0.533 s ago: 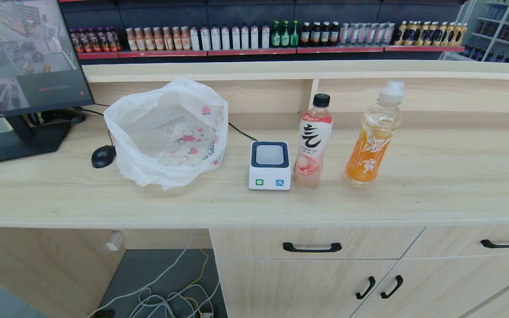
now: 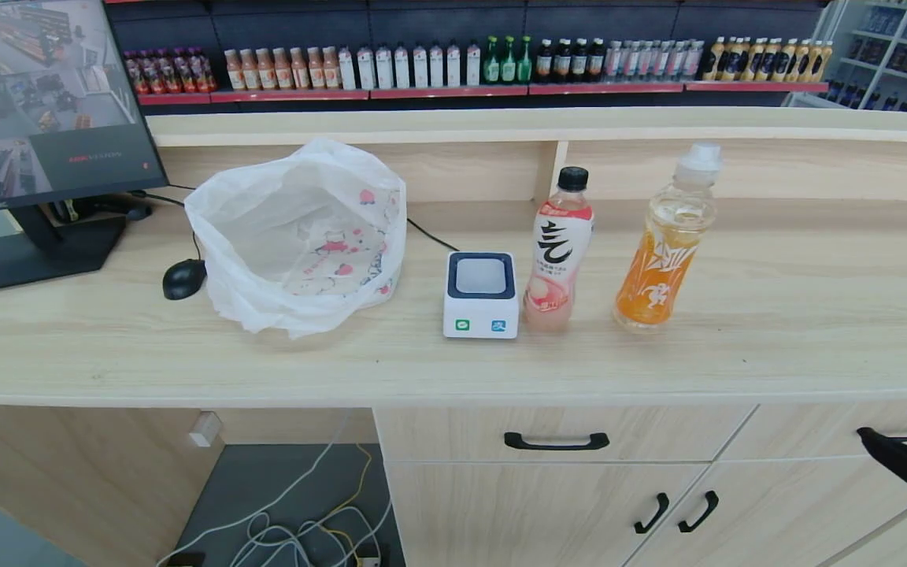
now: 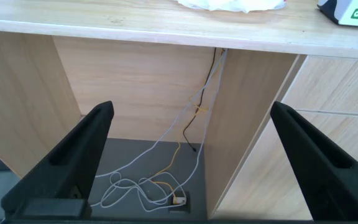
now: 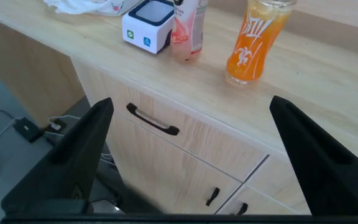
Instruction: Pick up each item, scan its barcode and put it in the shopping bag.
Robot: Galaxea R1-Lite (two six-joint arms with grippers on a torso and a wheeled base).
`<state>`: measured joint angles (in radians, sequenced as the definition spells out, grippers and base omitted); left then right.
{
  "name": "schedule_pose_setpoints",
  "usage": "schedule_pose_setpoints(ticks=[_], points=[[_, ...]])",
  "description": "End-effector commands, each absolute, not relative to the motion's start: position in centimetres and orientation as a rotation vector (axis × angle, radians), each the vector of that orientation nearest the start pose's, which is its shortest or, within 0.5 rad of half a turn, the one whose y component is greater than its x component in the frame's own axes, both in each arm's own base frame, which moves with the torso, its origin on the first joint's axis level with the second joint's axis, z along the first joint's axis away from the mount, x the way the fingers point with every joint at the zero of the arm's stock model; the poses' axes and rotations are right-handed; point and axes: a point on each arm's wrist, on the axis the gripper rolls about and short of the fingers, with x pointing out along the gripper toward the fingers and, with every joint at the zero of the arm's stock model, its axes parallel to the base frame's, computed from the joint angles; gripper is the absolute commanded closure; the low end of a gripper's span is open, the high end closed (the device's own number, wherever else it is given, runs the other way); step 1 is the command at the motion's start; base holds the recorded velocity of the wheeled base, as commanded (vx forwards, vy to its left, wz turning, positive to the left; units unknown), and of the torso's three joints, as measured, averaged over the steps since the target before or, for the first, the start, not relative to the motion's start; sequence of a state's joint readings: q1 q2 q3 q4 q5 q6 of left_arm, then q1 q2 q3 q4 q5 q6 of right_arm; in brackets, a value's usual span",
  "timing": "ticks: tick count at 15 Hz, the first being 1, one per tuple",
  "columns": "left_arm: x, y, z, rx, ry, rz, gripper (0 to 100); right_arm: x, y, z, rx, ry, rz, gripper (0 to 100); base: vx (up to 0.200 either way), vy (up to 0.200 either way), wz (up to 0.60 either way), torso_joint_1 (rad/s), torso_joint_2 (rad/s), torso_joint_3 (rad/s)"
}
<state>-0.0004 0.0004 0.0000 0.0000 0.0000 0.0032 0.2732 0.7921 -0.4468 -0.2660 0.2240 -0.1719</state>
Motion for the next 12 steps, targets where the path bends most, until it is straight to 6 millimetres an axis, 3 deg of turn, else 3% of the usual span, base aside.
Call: schedule_pose_setpoints(ticks=[1, 5, 12], points=[[-2.3, 0.0, 7.5, 0.003, 0.0, 0.0, 0, 9.3, 3.3, 21.4, -0.173, 0.103, 0.524, 0, 0.0, 0.0, 0.0, 0.0, 0.0, 0.0], [-2.3, 0.0, 7.5, 0.003, 0.0, 0.0, 0, 10.7, 4.2, 21.2, -0.175, 0.107, 0.568, 0, 0.0, 0.0, 0.0, 0.0, 0.0, 0.0], [-2.3, 0.0, 7.5, 0.003, 0.0, 0.0, 0, 15.5, 6.6, 21.0, -0.172, 0.036, 0.601, 0, 0.0, 0.0, 0.0, 0.0, 0.0, 0.0]])
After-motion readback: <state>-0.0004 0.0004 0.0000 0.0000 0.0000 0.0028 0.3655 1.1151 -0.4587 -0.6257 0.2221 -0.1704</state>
